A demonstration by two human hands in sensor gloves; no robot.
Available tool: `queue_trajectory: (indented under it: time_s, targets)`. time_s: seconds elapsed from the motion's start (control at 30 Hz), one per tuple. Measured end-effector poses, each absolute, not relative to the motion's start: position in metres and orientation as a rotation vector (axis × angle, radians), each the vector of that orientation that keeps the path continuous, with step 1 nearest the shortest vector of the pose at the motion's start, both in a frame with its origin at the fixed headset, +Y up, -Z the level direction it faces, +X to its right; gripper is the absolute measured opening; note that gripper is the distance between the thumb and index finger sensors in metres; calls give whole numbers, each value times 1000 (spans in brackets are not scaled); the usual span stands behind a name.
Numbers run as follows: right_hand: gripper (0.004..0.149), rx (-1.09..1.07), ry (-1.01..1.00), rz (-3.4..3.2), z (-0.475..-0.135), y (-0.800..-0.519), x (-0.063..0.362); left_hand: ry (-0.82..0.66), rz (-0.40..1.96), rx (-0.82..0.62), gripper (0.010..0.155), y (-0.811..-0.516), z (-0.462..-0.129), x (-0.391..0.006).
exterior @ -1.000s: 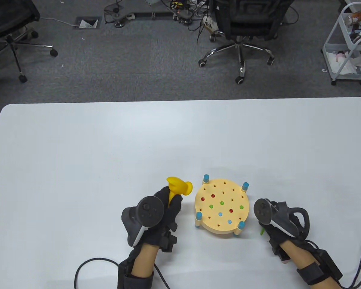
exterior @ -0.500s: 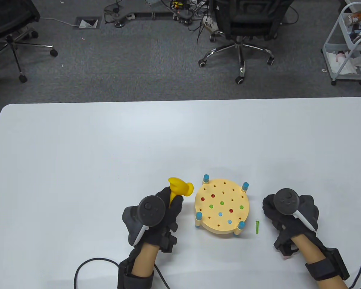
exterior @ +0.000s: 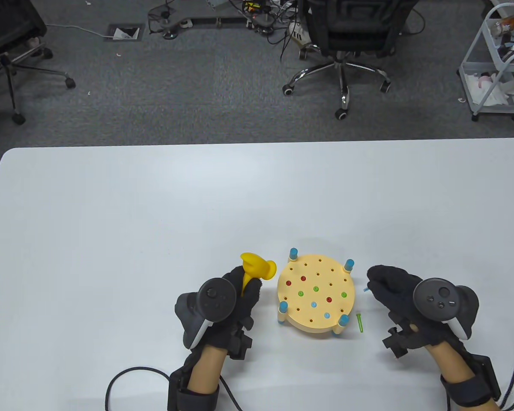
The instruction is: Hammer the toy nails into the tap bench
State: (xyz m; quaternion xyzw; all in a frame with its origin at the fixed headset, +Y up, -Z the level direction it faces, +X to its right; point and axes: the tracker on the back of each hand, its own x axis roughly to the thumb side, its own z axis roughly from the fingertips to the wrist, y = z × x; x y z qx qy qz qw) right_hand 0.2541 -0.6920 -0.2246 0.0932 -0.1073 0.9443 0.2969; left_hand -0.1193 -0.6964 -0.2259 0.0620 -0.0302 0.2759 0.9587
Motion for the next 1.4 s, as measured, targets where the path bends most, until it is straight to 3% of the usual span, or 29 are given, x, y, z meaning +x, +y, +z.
queue_trajectory:
  time_s: [0.27,0.57,0.97,1.07,1.2,1.23,1.3,1.4]
  targets:
    - [42,506,-192,2909,-252,-678,179,-88,537,118,64,-696,-226,-115]
    - [41,589,-79,3173,-262,-687,147,-102,534,116,64,-696,-226,-114]
    - [41,621,-33,3214,-260,-696,141,-113,517,108,64,-697,-226,-111]
    - [49,620,18,3214,-259,-693,143,-117,513,105,64,-697,-226,-111]
    - [54,475,-267,3102,-254,-673,165,-123,513,113,64,-697,-225,-110]
    - [56,357,-417,3016,-251,-669,179,-125,511,116,64,-697,-225,-109]
    - [61,259,-490,2902,-252,-673,198,-129,503,120,64,-697,-225,-107]
    - [71,240,-305,2819,-258,-698,219,-136,492,129,64,-698,-224,-105]
